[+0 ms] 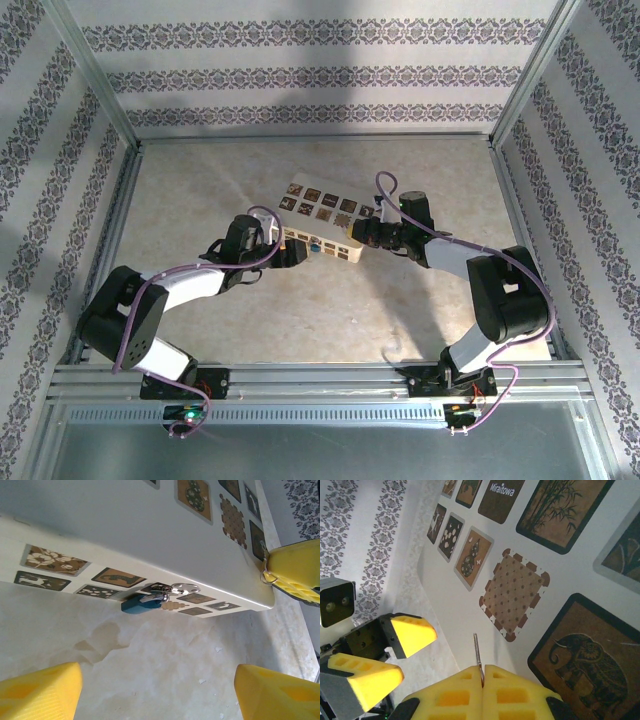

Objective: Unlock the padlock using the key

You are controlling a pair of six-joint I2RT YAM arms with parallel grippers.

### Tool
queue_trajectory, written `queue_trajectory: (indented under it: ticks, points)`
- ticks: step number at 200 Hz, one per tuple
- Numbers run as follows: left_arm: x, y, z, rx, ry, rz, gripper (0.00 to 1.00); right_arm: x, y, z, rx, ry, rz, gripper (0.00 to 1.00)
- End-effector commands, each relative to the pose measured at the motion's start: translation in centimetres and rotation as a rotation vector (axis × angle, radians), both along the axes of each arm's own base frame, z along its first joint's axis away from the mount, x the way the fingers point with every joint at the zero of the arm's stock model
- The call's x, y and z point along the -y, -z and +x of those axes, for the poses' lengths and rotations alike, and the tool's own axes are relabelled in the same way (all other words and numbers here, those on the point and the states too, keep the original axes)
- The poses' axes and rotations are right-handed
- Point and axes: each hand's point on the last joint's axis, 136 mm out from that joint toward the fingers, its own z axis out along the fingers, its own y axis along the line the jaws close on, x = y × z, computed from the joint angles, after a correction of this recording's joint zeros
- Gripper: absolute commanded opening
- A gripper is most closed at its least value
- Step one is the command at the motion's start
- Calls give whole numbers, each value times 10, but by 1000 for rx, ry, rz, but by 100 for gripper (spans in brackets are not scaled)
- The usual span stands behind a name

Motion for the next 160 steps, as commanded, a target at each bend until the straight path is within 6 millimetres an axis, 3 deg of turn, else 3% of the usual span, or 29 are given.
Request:
queue_trajectory:
  ticks: [1, 74, 114, 160]
  points:
    - [15, 1, -5, 18, 54, -31, 79, 4, 36, -16, -121, 6, -31, 0]
    - [36, 11, 2, 23, 117, -69, 75, 4, 40, -20, -127, 5, -49, 0]
    - [41, 17, 8, 49, 129, -71, 66, 3, 39, -20, -121, 4, -55, 0]
    - [41, 21, 16, 95, 123, -41, 63, 2, 39, -20, -118, 2, -65, 0]
